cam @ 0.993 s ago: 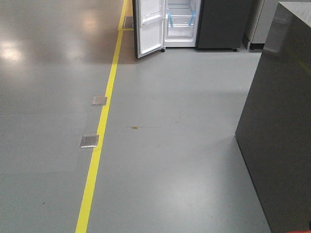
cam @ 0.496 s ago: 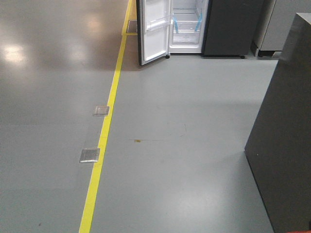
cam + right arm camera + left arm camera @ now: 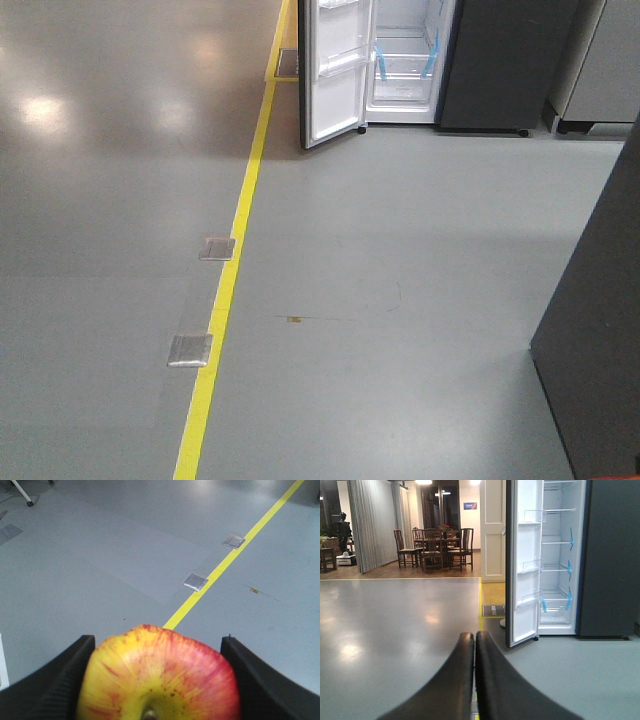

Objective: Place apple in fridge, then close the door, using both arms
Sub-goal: 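Continue driving up to the open fridge door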

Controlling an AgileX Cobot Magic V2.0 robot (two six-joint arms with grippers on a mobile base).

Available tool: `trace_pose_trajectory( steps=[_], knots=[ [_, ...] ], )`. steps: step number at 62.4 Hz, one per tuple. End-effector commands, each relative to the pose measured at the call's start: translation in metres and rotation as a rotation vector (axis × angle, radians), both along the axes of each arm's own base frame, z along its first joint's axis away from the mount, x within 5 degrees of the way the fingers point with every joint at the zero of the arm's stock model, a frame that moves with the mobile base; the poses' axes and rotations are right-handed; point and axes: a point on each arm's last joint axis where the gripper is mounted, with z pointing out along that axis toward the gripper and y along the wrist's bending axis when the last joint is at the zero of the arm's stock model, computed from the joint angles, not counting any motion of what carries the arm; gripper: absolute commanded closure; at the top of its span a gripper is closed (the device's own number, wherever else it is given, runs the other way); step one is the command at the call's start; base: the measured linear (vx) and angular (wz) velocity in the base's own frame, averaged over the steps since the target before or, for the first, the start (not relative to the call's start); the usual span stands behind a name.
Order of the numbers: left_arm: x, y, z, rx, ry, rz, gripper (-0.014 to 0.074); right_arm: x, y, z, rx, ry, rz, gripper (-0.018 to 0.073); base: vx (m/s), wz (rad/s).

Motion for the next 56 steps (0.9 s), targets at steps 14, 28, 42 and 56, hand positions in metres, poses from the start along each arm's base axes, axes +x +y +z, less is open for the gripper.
trace_pose_trajectory(
  steps=[14, 28, 42, 56],
  knots=[
    [-0.0009, -0.0001, 0.0005, -0.019, -0.070, -0.003, 0.0603, 0.0030, 0.0013, 0.0136, 0.057, -0.071, -0.012, 0.0166, 0.30, 0.00],
    [-0.0009, -0.0001, 0.0005, -0.019, -0.070, -0.003, 0.0603, 0.0030, 0.0013, 0.0136, 0.057, -0.071, -0.012, 0.0166, 0.31, -0.06],
    [-0.0009, -0.0001, 0.0005, -0.019, -0.070, -0.003, 0.0603, 0.0030, 0.0013, 0.0136, 0.057, -0.071, -0.012, 0.0166, 0.31, -0.05],
    [-0.0009, -0.0001, 0.0005, -0.019, -0.070, -0.003, 0.0603, 0.0030, 0.0013, 0.0136, 0.057, -0.071, -0.012, 0.0166, 0.32, -0.04]
  ],
)
